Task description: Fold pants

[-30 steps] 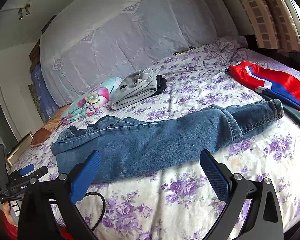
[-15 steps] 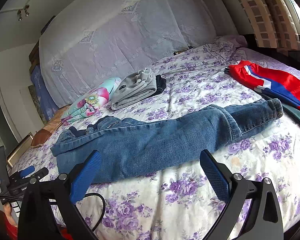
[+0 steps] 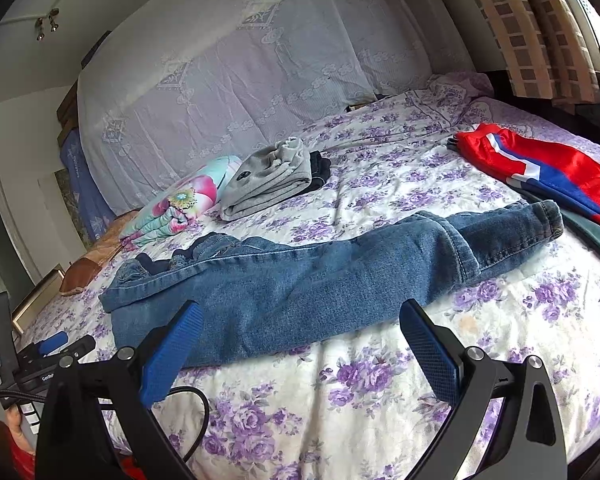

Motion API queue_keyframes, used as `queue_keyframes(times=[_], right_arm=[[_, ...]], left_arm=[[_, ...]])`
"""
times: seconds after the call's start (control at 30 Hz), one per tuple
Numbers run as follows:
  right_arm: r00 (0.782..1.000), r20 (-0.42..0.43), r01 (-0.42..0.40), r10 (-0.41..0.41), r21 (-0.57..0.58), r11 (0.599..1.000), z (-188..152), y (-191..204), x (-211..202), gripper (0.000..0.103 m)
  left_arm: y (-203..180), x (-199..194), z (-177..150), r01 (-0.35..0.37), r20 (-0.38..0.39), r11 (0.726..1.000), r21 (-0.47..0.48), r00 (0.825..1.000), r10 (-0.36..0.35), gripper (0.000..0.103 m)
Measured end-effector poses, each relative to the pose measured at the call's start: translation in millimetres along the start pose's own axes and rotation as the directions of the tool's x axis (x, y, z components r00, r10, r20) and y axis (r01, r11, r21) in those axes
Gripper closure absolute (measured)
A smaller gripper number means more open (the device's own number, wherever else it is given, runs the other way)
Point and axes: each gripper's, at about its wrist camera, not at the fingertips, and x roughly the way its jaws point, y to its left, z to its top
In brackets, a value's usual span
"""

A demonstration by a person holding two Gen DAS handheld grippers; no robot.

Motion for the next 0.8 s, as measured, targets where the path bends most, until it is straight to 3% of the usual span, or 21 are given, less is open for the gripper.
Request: queue_keyframes(times=[0.8], right_arm=[[1.0, -0.018, 0.011, -0.01, 0.003, 1.0, -0.7, -1.0, 3.6, 0.003]], left_arm=[[3.8, 7.0, -6.0, 0.007, -0.022, 1.0, -0.007, 1.0, -0.007, 0.004]])
